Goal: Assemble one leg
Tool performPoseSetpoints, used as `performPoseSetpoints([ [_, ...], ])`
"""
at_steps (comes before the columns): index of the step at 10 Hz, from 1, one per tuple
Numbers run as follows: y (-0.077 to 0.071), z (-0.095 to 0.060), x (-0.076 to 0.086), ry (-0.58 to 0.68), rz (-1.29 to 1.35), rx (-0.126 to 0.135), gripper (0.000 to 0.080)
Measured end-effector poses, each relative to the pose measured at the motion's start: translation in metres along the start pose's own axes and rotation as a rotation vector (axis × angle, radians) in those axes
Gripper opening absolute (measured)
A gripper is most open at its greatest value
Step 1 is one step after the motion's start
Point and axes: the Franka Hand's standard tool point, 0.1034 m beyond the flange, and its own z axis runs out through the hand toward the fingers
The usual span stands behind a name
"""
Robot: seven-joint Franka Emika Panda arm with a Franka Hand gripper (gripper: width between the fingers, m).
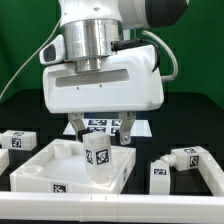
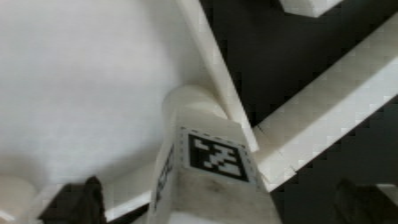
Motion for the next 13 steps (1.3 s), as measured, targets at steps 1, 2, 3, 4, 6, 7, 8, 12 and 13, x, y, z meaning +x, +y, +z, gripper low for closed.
performPoseSetpoints([
  [1,0.0001,0.0000,0.0004,0.003,-0.104,-0.004,0.0649],
  [2,-0.0004,-0.0002,0.0013,0.010,-0.277,-0.016,0.0649],
  [3,-0.0003,-0.0005,0.0021,0.008,-0.413,-0.024,0.0649],
  [4,-0.0010,-0.0014,0.0048,0.009,-0.520,-0.028,0.0649],
  [6,-0.0036,-0.0018,0.0070,0.009,-0.752,-0.045,0.0649],
  [7,-0.0049,-0.0018,0.0065,0.008,-0.840,-0.052,0.0649],
  [8,-0.0059,-0.0017,0.0060,0.006,-0.923,-0.057,0.0649],
  [12,-0.0051,-0.0017,0.0062,0.003,-1.013,-0.060,0.0468],
  [13,-0.0051,-0.0017,0.0062,0.003,-1.013,-0.060,0.0285],
])
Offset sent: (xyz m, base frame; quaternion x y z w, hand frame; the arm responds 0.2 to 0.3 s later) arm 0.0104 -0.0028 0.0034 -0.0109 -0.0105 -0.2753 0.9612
